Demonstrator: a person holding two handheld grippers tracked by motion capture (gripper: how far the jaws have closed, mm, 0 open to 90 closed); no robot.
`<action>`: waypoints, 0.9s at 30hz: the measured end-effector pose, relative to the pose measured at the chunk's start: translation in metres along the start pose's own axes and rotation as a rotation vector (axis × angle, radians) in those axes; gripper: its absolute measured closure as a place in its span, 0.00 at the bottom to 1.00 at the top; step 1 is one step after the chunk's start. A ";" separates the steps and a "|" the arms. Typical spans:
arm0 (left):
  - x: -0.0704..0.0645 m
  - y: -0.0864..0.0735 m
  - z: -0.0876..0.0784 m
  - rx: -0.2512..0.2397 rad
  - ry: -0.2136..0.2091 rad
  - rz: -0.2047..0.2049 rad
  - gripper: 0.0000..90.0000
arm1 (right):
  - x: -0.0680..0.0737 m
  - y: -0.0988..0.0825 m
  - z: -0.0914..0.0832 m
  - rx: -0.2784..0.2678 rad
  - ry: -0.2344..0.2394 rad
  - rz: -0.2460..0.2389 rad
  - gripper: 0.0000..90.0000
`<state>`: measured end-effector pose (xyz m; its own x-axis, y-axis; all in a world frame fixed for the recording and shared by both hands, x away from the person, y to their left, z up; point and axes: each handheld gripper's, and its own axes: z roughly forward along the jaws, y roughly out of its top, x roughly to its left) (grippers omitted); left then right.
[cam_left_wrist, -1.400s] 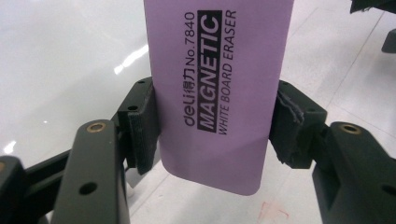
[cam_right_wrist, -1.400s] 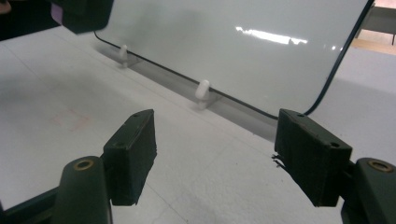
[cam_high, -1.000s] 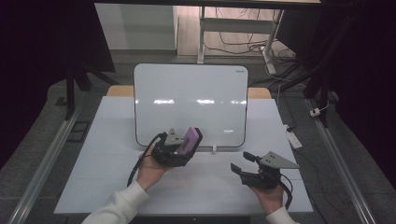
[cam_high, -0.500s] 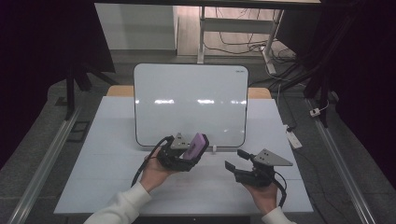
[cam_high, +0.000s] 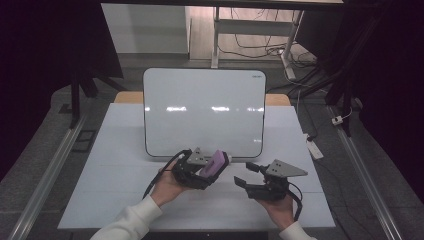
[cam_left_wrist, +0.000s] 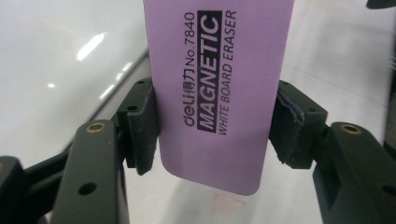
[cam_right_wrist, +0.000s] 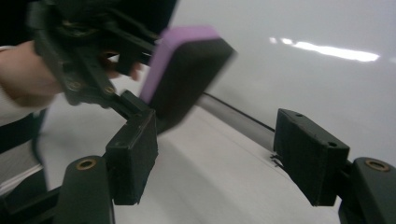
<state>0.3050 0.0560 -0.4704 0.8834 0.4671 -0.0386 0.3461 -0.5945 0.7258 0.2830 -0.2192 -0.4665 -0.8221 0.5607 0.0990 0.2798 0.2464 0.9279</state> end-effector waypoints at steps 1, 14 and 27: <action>0.000 0.000 0.000 0.002 -0.019 0.020 0.44 | 0.000 0.002 0.002 0.002 0.020 -0.011 0.31; -0.007 0.001 0.003 -0.020 -0.227 0.107 0.44 | -0.004 0.010 0.020 -0.016 0.266 0.065 0.40; -0.033 -0.001 0.007 -0.074 0.159 0.171 0.31 | -0.011 0.006 0.016 -0.043 0.076 0.184 0.44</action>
<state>0.2775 0.0369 -0.4746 0.8644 0.4643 0.1930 0.1668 -0.6268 0.7611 0.3015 -0.2109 -0.4679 -0.7947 0.5311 0.2939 0.4087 0.1102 0.9060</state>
